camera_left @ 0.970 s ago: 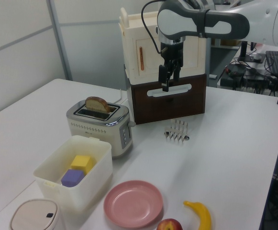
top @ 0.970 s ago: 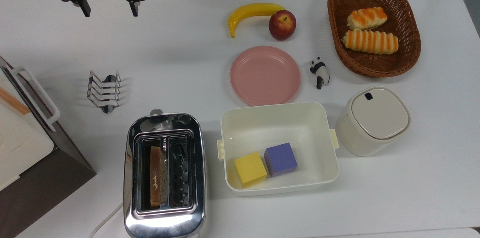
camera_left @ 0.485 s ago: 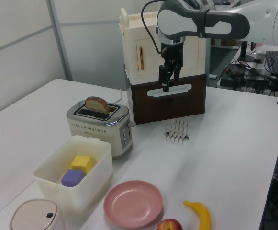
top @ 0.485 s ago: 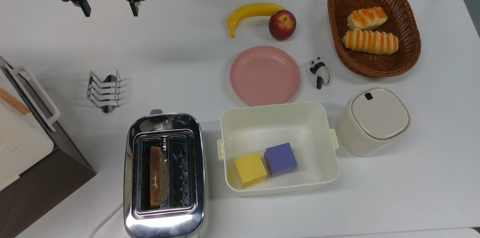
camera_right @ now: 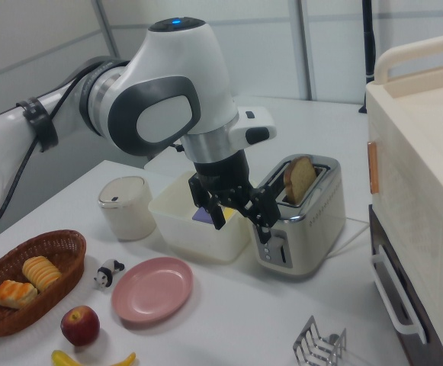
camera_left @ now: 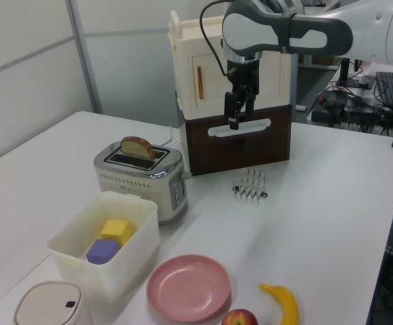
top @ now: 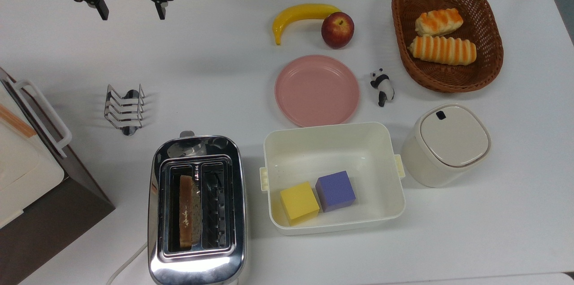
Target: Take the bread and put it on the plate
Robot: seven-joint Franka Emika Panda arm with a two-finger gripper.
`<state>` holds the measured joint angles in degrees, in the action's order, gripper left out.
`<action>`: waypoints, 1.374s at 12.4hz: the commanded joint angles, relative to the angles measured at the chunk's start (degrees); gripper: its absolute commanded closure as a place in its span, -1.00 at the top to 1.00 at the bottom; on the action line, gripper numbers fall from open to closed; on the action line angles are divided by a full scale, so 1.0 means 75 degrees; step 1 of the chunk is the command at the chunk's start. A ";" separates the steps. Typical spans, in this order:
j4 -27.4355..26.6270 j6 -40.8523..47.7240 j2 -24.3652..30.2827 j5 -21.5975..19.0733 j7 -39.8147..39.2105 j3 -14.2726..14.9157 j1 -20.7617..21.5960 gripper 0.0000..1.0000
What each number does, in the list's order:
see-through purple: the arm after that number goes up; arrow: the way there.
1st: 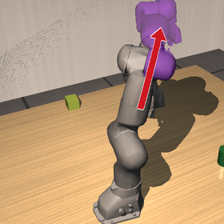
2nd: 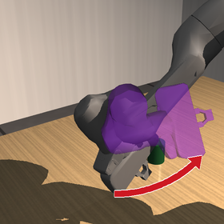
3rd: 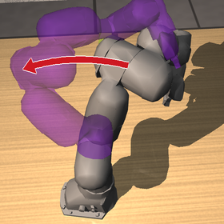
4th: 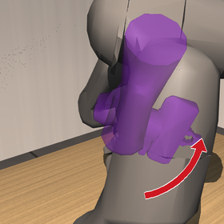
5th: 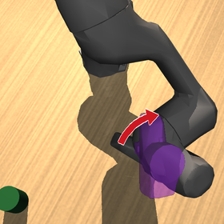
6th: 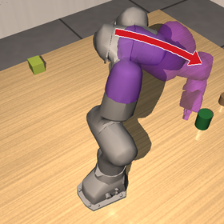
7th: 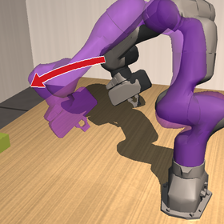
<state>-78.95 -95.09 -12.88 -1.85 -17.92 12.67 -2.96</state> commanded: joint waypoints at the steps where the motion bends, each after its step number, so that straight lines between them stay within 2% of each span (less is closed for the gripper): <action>1: -0.0208 0.0163 0.0217 0.0048 -0.0153 0.0034 0.0031 1.00; 7: -0.0208 0.0057 0.0147 -0.0046 -0.0130 0.0022 0.0042 1.00; 10: -0.0208 -0.0047 0.0088 -0.0397 -0.0164 0.0034 0.0031 1.00; 12: -0.0208 -0.0537 0.0030 -0.0526 -0.0118 0.0010 0.0042 1.00; 17: -0.0243 -0.2096 -0.0251 -0.1240 -0.0036 -0.0083 0.0124 1.00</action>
<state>-79.76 -104.74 -14.15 -8.22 -17.92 12.13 -2.80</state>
